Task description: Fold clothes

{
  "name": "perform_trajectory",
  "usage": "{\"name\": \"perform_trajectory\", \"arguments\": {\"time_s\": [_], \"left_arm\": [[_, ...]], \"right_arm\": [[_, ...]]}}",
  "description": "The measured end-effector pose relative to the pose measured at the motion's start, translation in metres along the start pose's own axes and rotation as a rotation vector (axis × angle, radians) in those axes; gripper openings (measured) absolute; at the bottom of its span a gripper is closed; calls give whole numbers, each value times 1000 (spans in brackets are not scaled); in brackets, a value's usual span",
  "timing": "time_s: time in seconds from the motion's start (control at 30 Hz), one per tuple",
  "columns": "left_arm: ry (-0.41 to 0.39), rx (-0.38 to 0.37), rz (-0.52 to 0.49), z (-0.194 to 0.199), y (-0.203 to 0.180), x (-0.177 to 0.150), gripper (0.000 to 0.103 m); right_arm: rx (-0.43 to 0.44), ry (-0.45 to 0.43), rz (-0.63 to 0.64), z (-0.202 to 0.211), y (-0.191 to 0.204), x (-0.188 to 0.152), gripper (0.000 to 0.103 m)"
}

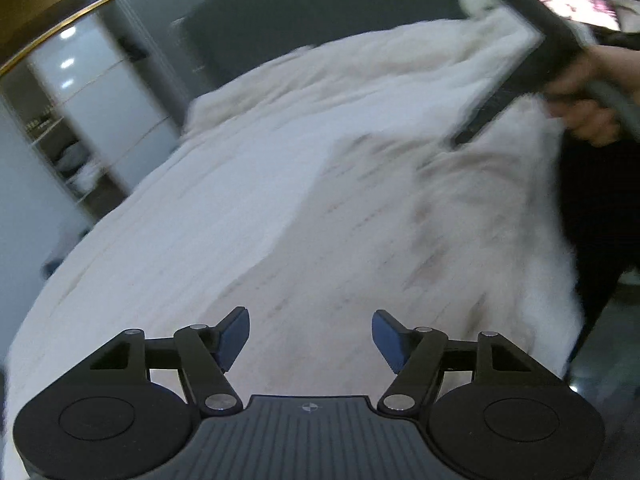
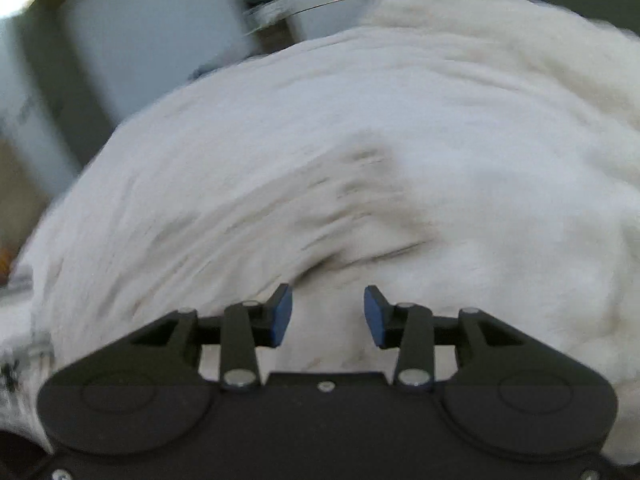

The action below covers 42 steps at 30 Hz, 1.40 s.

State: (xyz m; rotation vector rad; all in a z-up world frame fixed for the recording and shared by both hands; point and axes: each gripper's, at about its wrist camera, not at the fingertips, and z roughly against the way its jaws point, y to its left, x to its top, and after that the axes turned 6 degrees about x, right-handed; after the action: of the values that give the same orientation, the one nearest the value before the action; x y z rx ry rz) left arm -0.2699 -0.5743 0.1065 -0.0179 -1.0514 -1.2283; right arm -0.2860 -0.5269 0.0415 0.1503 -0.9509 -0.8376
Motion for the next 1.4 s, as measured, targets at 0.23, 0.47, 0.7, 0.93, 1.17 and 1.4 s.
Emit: {"name": "perform_trajectory", "arguments": {"time_s": [0.23,0.47,0.7,0.93,1.17,1.4], "left_arm": [[86,18,-105,-73,-75,49,47],[214,-9,45,-107,-53,41,3],[192,-64,236,-81,-18,36,4],[155,-176,198,-61,-59,49,47],[136,-288,301,-50,-99,54,51],[209,-292,223,-71,-165,33,51]], "right_arm": [[148,31,-486,-57,-90,14,39],[320,52,-539,-74,-88,14,0],[402,60,-462,-43,-84,22,6],[290,225,-240,-33,-78,16,54],[372,255,-282,-17,-100,4,57],[367,259,-231,-38,-81,5,35]]}}
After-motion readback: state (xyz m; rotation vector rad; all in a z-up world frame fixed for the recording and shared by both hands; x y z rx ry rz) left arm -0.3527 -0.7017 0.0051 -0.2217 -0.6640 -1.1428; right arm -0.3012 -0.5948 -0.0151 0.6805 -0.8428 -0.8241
